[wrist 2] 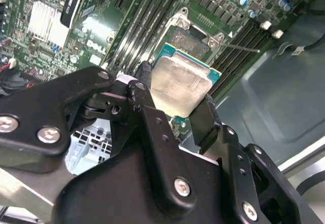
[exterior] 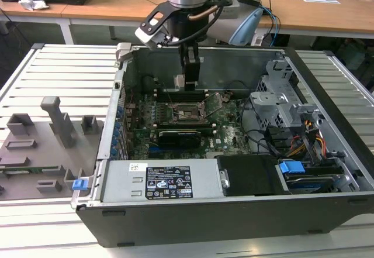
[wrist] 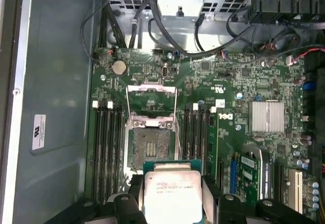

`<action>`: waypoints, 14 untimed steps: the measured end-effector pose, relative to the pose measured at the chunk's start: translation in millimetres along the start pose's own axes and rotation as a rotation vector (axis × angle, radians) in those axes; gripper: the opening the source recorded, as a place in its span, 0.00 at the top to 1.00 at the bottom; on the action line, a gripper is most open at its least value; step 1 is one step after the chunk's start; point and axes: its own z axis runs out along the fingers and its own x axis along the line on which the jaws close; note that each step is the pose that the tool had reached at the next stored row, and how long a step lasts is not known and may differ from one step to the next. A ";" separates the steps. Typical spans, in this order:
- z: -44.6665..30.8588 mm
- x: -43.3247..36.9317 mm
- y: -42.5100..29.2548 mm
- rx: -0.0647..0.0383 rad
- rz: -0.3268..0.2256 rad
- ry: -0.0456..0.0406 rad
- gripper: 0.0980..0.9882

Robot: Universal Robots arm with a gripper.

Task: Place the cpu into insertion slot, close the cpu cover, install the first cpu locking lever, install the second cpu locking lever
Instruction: 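Place the cpu into insertion slot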

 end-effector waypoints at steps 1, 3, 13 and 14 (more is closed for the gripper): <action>1.2 0.0 -0.1 0.000 0.000 0.0000 0.50; 4.8 0.2 0.3 0.000 0.000 -0.0001 0.50; 12.8 0.6 7.5 0.000 0.000 -0.0002 0.50; 13.0 0.5 7.4 0.000 0.000 -0.0004 0.50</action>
